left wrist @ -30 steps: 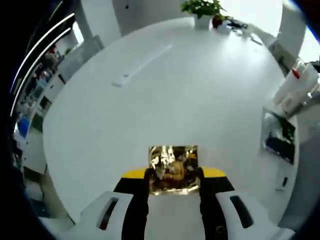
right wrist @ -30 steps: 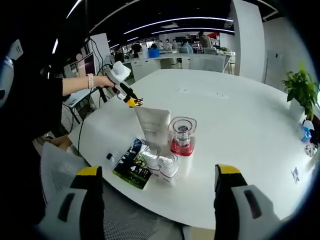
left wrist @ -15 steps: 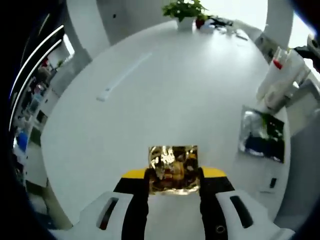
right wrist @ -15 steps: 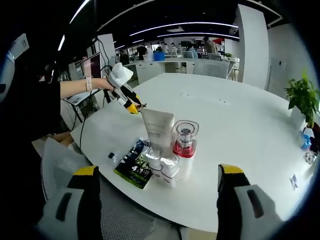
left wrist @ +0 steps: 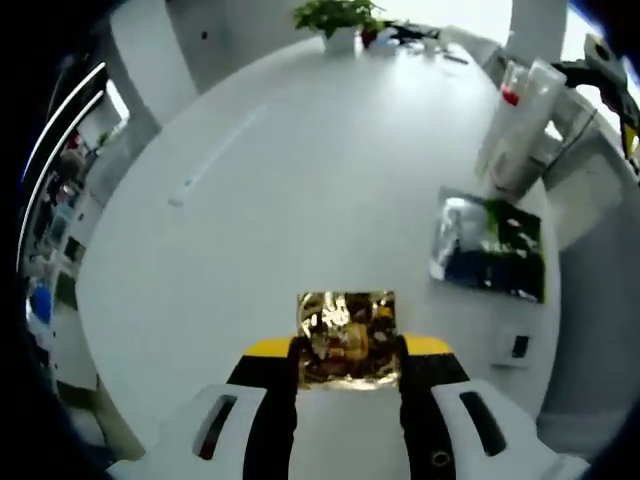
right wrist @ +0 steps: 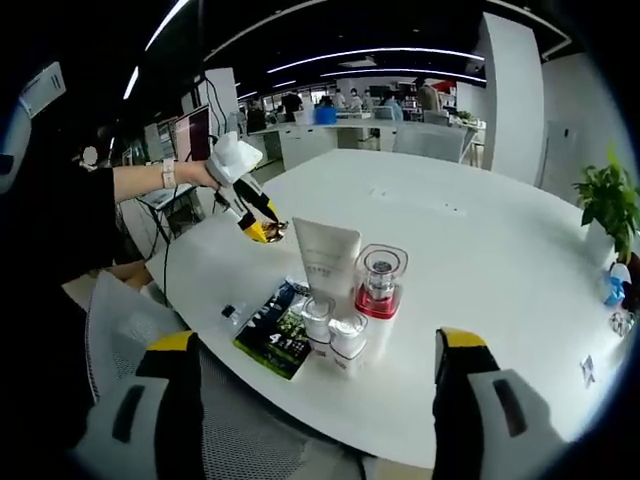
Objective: Arrange the skincare products in the storage area until every visible bottle or jar stands upright without overlapping.
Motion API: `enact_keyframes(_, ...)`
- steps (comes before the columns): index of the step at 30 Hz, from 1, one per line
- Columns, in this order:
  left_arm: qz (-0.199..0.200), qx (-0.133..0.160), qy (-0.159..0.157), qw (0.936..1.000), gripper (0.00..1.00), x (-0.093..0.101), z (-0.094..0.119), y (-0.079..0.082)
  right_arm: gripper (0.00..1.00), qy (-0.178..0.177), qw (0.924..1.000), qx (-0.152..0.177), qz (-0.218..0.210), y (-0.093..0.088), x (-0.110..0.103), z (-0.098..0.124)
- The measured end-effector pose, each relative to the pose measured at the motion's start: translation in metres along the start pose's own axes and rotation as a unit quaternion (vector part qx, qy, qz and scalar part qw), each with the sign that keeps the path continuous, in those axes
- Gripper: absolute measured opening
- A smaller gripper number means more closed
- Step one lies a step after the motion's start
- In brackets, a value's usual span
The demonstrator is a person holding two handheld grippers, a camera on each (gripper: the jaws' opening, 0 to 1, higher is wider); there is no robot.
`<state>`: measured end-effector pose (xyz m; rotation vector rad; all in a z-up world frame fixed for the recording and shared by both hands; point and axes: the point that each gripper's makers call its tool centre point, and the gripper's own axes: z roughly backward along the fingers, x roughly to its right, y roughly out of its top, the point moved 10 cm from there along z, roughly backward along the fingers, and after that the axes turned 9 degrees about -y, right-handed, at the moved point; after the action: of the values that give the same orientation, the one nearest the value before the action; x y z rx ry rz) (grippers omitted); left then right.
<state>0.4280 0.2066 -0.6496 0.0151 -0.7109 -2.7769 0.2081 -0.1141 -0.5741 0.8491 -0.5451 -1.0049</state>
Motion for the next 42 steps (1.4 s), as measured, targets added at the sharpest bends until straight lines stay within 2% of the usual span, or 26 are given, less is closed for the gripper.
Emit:
enact_keyframes(10, -0.025, -0.017, -0.024, 0.9993, 0.36, 0.040, -0.008, 0.001, 0.96, 0.002, 1.0000, 0.002, 0.001, 0.000, -0.002, 0.002)
enact_keyframes(19, -0.034, -0.018, -0.043, 0.9983, 0.36, 0.065, -0.018, 0.001, 0.95, 0.005, 1.0000, 0.005, 0.000, 0.000, -0.001, 0.003)
enact_keyframes(20, -0.049, -0.020, -0.045, 0.9976, 0.36, 0.067, -0.019, 0.002, 0.95, 0.005, 1.0000, 0.006, 0.000, 0.000, -0.001, 0.003)
enact_keyframes(25, -0.071, -0.048, -0.053, 0.9949, 0.36, 0.081, -0.026, 0.000, 0.94, 0.006, 0.9999, 0.008, -0.003, -0.001, -0.002, 0.003)
enact_keyframes(31, -0.077, -0.047, -0.058, 0.9942, 0.36, 0.082, -0.036, 0.000, 0.95, 0.004, 0.9999, 0.010, -0.002, -0.001, -0.001, 0.003)
enact_keyframes(33, -0.091, -0.056, -0.069, 0.9919, 0.36, 0.082, -0.038, -0.001, 0.94, 0.006, 0.9998, 0.016, -0.006, 0.000, -0.001, 0.004)
enact_keyframes(40, -0.100, -0.061, -0.061, 0.9913, 0.36, 0.080, -0.044, -0.001, 0.94, 0.006, 0.9998, 0.014, -0.008, -0.003, -0.001, 0.003)
enact_keyframes(42, -0.128, -0.076, -0.052, 0.9876, 0.36, 0.078, -0.045, -0.002, 0.94, 0.005, 0.9999, 0.013, -0.006, -0.004, 0.000, 0.004)
